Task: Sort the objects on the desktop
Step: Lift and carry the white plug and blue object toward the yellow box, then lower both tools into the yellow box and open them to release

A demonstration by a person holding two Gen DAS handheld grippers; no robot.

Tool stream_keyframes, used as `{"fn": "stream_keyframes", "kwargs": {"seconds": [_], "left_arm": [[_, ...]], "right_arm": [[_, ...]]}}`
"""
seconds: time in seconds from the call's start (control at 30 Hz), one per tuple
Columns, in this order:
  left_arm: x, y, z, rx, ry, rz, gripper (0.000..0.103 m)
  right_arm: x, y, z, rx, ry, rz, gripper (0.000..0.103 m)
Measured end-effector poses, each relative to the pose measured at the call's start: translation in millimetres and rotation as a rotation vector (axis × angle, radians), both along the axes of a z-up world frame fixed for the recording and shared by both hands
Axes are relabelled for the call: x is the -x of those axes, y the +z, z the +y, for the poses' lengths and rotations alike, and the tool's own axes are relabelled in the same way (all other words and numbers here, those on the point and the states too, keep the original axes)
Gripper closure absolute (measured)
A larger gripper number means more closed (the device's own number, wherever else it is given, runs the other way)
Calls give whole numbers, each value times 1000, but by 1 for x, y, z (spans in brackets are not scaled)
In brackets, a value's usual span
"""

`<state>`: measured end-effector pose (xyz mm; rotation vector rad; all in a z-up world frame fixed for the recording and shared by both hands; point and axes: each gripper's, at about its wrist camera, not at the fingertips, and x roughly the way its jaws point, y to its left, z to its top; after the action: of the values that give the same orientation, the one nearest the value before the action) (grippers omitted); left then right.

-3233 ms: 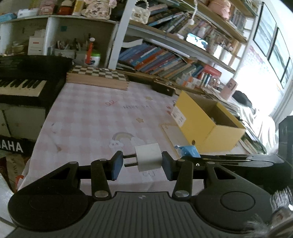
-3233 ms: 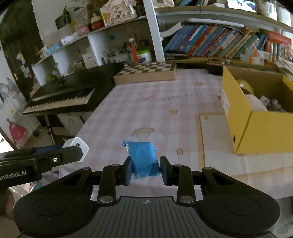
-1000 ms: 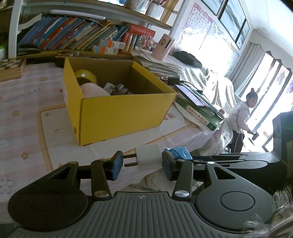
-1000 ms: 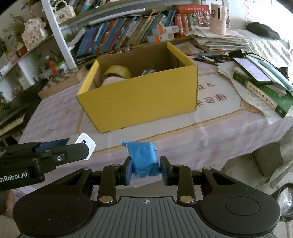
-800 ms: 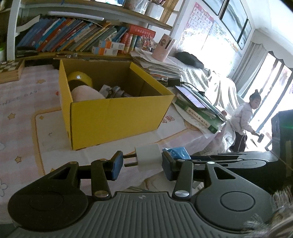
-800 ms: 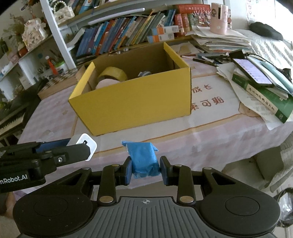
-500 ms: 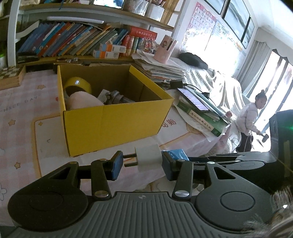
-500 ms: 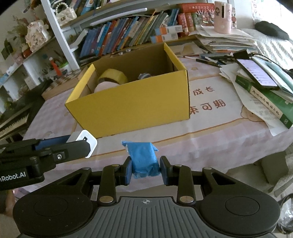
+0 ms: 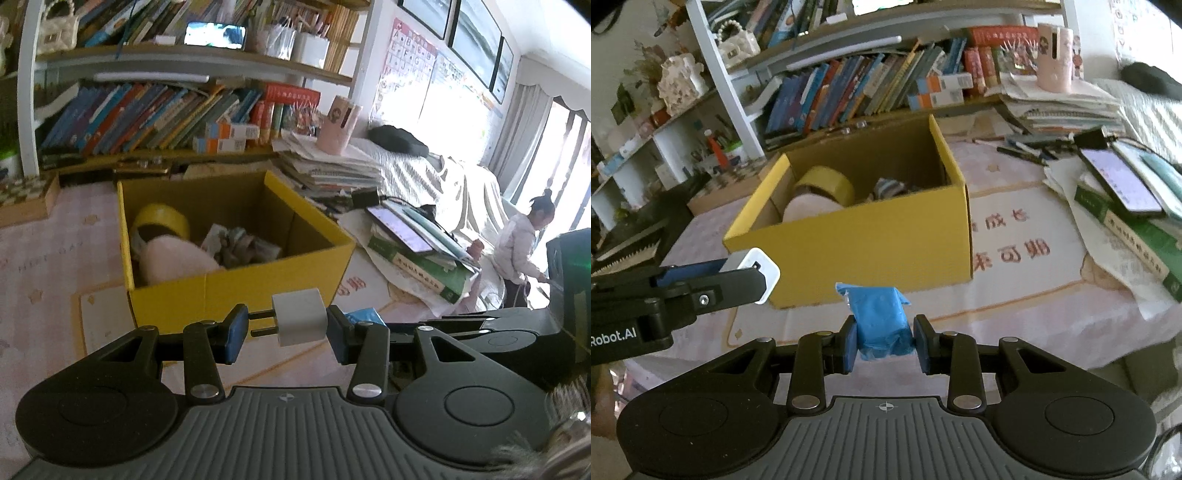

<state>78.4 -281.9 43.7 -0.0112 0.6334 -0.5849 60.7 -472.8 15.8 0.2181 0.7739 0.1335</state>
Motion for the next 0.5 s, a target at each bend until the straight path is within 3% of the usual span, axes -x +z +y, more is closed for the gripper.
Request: {"fn": "stream_keyframes", "kwargs": {"seconds": [0.5], "left_arm": [[-52, 19, -15, -27, 51, -108, 60]], "right_arm": [[-58, 36, -4, 70, 68, -159, 72]]}}
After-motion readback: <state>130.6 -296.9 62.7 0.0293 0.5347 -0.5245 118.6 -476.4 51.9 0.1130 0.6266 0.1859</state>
